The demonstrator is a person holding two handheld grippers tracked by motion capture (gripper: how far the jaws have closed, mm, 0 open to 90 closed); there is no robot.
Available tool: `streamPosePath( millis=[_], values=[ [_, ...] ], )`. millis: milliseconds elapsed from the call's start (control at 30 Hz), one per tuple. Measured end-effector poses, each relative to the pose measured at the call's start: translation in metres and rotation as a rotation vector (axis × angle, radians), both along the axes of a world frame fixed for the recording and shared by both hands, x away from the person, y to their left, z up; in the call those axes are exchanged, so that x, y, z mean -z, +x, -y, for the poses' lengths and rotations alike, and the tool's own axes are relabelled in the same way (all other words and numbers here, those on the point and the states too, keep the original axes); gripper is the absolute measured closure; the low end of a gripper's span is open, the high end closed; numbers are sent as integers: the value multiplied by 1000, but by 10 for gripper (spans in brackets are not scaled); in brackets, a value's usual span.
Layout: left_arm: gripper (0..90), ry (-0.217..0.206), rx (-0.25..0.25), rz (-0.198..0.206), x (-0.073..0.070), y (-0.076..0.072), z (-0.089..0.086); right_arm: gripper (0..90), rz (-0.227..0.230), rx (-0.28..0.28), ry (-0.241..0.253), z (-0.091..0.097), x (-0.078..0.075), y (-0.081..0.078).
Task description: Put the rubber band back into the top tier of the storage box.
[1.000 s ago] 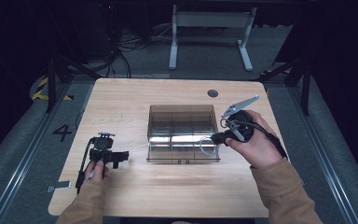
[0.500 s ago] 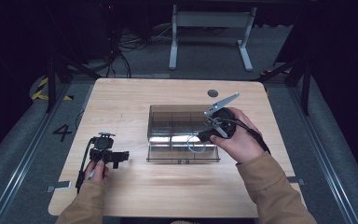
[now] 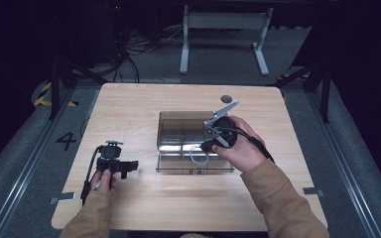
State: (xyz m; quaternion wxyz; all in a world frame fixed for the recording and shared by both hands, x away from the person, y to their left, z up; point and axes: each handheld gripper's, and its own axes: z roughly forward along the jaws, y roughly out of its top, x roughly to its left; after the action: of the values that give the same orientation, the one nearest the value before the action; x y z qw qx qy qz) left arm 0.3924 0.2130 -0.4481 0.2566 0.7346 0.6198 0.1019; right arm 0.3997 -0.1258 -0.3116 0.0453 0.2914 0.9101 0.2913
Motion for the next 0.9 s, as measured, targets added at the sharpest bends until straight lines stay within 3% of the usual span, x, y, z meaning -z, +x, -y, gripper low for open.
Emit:
streamPosePath(
  millis=[300, 900],
  values=[
    [162, -3, 1, -4, 0, 0, -1, 861, -18, -16, -10, -12, 15, 5],
    [162, -22, 3, 0, -1, 2, -1, 860, -40, -2, -33, -14, 32, 10]
  ],
)
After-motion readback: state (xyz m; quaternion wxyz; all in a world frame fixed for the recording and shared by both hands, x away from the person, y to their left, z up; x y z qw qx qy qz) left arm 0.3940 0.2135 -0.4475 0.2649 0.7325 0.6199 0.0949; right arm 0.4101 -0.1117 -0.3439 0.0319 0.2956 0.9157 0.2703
